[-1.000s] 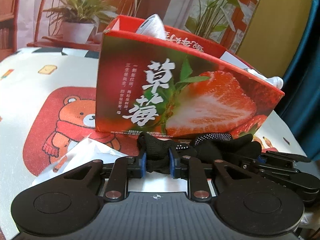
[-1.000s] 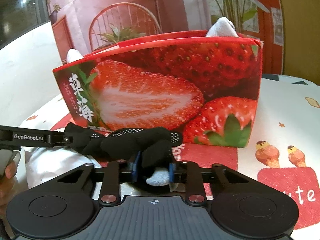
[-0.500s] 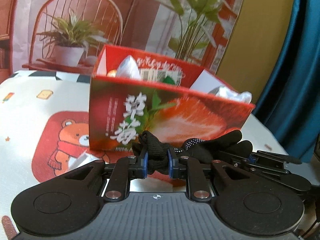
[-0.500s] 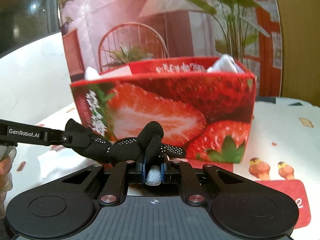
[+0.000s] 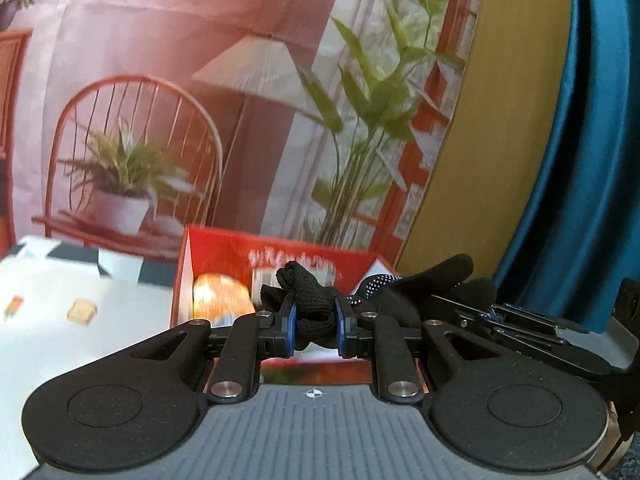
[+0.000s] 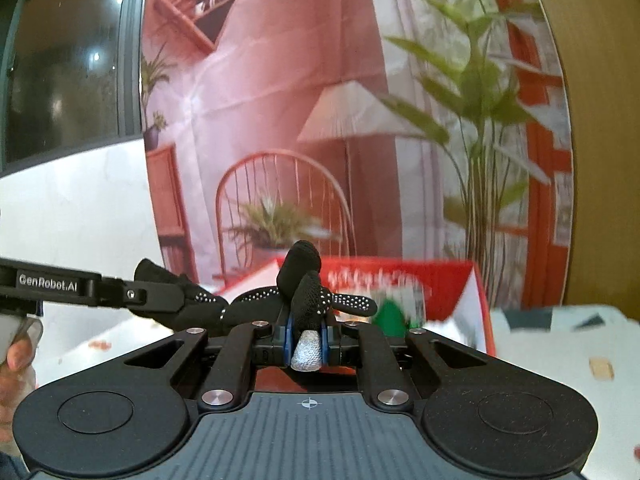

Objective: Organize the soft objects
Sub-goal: 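Lower the glove into the red box and open the left tool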

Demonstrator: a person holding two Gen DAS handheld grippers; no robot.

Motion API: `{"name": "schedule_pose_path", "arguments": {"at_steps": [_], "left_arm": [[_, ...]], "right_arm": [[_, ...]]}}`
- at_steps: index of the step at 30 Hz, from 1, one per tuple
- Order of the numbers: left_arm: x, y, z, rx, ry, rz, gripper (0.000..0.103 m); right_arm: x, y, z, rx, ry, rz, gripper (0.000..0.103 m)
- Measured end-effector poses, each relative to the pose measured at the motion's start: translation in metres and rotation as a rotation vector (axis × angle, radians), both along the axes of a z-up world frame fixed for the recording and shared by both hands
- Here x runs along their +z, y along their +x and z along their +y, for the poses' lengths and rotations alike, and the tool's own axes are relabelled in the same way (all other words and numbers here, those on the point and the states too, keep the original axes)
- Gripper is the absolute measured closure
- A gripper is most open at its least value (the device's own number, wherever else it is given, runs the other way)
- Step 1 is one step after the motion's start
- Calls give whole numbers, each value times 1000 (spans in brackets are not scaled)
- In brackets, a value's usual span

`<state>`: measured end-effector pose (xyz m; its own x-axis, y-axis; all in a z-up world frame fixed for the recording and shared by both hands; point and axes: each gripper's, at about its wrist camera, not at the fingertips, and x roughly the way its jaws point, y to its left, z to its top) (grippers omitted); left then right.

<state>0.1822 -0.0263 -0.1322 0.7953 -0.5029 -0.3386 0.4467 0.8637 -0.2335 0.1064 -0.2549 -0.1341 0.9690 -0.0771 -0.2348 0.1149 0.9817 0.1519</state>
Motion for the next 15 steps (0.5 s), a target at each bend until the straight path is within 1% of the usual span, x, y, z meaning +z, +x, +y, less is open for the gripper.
{"name": "schedule_pose_path", "arguments": {"at_steps": [3, 6, 9, 15], "left_arm": [[8, 18, -5, 8, 11, -5, 83], [11, 38, -9, 14, 24, 11, 83], [9, 59, -15, 28, 69, 21, 83], [-3, 93, -22, 39, 121, 66, 83]], "right_arm": [[12, 17, -7, -4, -29, -6, 92], [15, 38, -15, -18, -54, 13, 92], [11, 56, -23, -35, -51, 42, 92], [-2, 94, -35, -68, -77, 109, 92]]}}
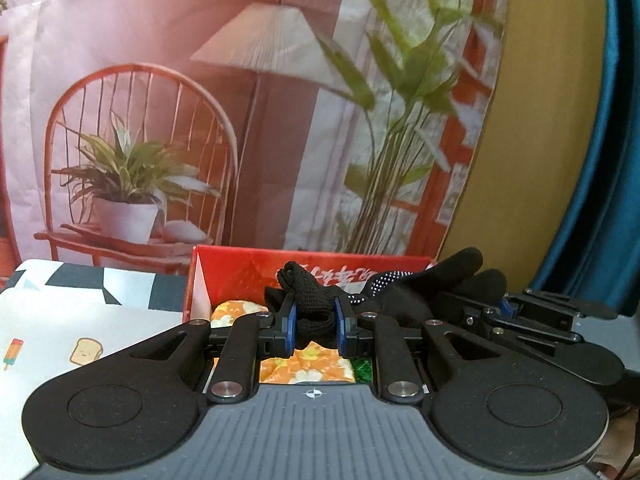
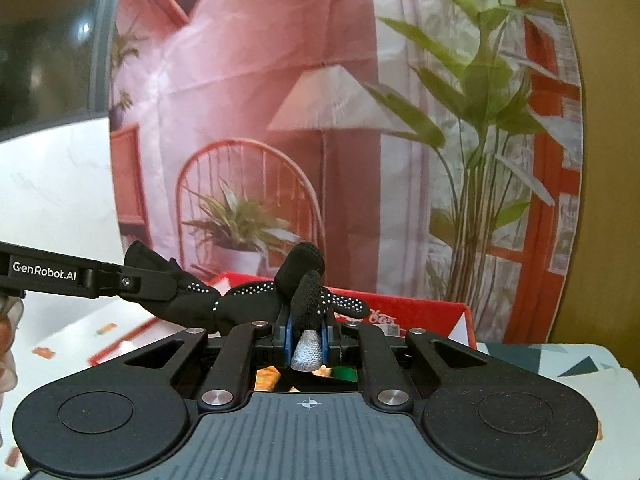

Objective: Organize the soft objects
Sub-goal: 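Lower the glove into the red box and open the left tool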

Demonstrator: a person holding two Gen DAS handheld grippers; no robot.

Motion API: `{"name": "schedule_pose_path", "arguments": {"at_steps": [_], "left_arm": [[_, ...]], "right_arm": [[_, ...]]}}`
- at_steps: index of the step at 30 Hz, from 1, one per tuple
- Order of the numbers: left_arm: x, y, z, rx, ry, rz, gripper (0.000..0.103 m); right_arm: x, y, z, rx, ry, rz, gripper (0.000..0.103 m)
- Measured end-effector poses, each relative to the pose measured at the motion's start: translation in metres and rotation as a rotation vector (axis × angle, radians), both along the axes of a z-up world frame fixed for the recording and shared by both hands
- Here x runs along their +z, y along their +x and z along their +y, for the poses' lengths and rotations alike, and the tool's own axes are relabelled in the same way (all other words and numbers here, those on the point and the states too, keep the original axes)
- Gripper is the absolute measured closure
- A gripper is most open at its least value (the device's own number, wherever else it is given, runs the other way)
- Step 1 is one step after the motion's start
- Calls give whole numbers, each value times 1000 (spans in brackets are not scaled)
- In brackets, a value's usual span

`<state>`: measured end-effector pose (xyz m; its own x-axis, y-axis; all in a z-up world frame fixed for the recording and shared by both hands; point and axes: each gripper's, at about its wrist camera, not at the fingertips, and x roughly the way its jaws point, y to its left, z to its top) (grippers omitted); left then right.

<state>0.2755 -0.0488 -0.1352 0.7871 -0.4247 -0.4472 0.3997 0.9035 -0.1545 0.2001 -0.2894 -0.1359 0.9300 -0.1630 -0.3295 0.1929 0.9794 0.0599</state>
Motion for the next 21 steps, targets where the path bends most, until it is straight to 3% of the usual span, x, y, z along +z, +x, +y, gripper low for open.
{"name": "schedule_pose_path", "arguments": {"at_steps": [9, 21], "left_arm": [[-30, 33, -9, 11, 59, 107, 83], [-46, 43, -13, 17, 114, 175, 80]], "right_arm": [[-28, 29, -8, -23, -19, 112, 91], [-57, 38, -10, -31, 37, 220, 90]]}}
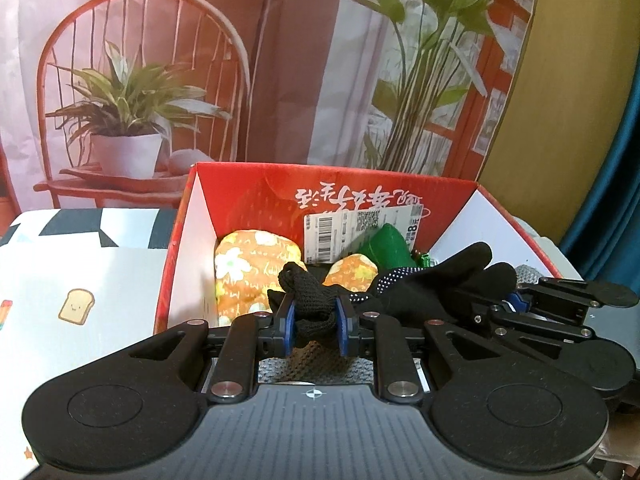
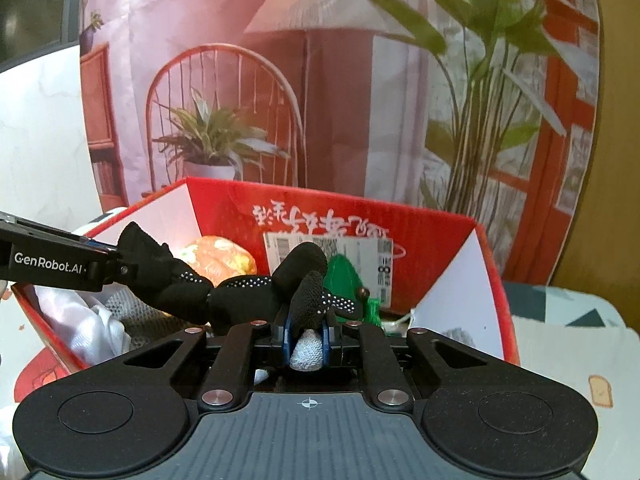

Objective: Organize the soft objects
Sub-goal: 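Lower the glove into the red box and open the left tool, then move the left tool down to the white plastic bag of green cable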

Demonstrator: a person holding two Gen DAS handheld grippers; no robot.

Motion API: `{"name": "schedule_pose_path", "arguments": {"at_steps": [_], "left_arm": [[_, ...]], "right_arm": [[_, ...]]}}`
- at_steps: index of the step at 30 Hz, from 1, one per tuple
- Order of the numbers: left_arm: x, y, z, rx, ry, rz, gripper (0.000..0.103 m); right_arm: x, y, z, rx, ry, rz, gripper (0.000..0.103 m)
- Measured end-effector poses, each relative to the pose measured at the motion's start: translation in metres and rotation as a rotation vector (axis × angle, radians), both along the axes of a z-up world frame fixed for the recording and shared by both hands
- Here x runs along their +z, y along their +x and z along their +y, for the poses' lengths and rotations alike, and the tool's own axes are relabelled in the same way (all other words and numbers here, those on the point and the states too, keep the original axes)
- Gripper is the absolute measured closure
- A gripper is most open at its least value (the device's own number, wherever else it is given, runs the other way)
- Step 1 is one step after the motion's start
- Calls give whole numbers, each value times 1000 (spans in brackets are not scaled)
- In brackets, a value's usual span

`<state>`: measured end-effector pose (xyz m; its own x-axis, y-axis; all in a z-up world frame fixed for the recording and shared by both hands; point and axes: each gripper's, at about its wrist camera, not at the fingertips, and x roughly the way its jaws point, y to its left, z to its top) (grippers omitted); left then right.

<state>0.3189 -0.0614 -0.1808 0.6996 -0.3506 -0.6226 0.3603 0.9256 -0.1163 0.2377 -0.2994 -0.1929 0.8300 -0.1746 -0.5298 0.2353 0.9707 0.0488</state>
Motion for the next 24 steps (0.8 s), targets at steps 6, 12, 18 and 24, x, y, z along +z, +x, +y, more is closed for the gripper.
{"name": "schedule_pose_path", "arguments": {"at_steps": [6, 12, 18, 24], "left_arm": [[3, -4, -1, 4, 26, -15, 66], [18, -16, 9, 25, -1, -64, 37], [38, -50, 32, 31, -72, -149, 26], [37, -95, 59, 74, -81, -189, 26]], "right_arm": [[-4, 1, -2, -35, 27, 31, 88], [1, -5, -3, -98, 19, 38, 72], [13, -28, 0, -98, 38, -34, 43], [26, -67, 11, -99, 43, -148, 41]]}}
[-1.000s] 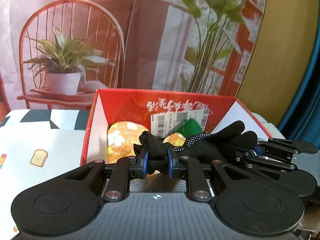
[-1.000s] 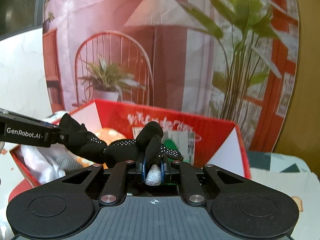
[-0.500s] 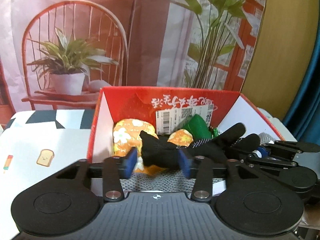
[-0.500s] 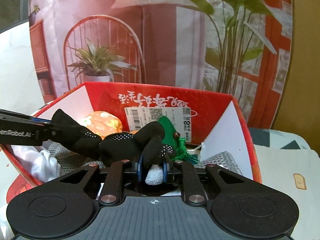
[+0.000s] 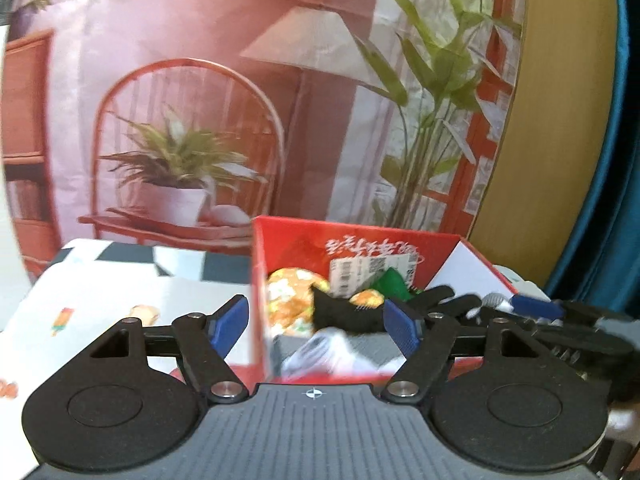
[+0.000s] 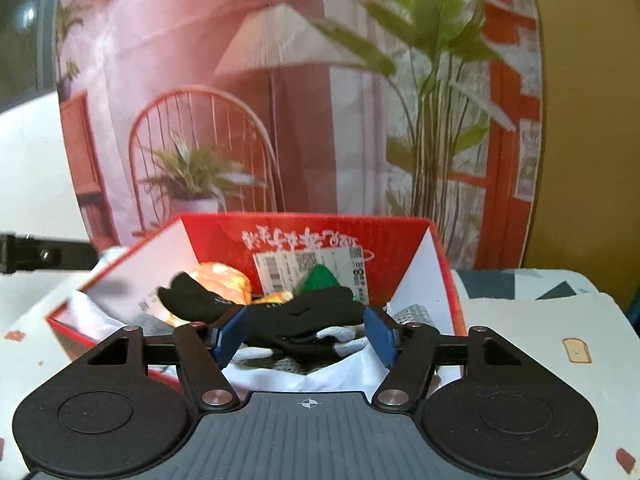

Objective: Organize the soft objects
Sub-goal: 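Move the left tool down to the white plastic bag of green cable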

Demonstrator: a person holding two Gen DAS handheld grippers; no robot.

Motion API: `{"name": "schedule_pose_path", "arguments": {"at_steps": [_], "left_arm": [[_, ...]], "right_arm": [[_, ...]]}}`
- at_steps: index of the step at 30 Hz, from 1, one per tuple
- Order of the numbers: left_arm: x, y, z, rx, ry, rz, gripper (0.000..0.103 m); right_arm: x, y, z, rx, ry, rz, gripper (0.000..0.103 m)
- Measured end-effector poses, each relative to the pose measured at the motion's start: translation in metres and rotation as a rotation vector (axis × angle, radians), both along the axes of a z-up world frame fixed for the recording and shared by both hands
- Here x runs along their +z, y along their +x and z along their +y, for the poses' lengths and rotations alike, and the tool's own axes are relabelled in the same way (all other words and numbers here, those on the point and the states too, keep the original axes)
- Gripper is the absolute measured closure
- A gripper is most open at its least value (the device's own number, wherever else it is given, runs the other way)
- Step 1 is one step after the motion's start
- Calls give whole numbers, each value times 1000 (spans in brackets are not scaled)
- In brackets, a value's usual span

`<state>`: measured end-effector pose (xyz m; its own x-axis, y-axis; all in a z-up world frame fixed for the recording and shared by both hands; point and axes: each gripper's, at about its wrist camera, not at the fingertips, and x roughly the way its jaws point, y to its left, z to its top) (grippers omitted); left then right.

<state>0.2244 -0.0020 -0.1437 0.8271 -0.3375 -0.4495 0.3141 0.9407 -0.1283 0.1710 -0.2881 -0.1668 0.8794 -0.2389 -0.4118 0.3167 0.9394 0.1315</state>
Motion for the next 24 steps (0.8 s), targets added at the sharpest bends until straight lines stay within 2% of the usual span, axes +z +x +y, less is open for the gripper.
{"name": "schedule_pose_path", "arguments": {"at_steps": [4, 6, 12, 14, 19, 24], "left_arm": [[-17, -20, 28, 50, -32, 51, 27], [-30, -26, 41, 88, -22, 79, 27], [-72, -32, 63, 124, -31, 203, 30], [-81, -31, 65, 129, -35, 232, 32], [-98, -33, 64, 121, -32, 281, 49], [-106, -41, 59, 82, -23, 304, 56]], "right_arm": [[6, -28, 13, -19, -8, -75, 41], [7, -41, 20, -28, -2, -100, 41], [-1, -73, 42, -31, 4, -128, 41], [-6, -80, 49, -26, 5, -121, 40], [-29, -93, 59, -20, 46, -54, 40], [-53, -98, 65, -6, 92, 15, 40]]}}
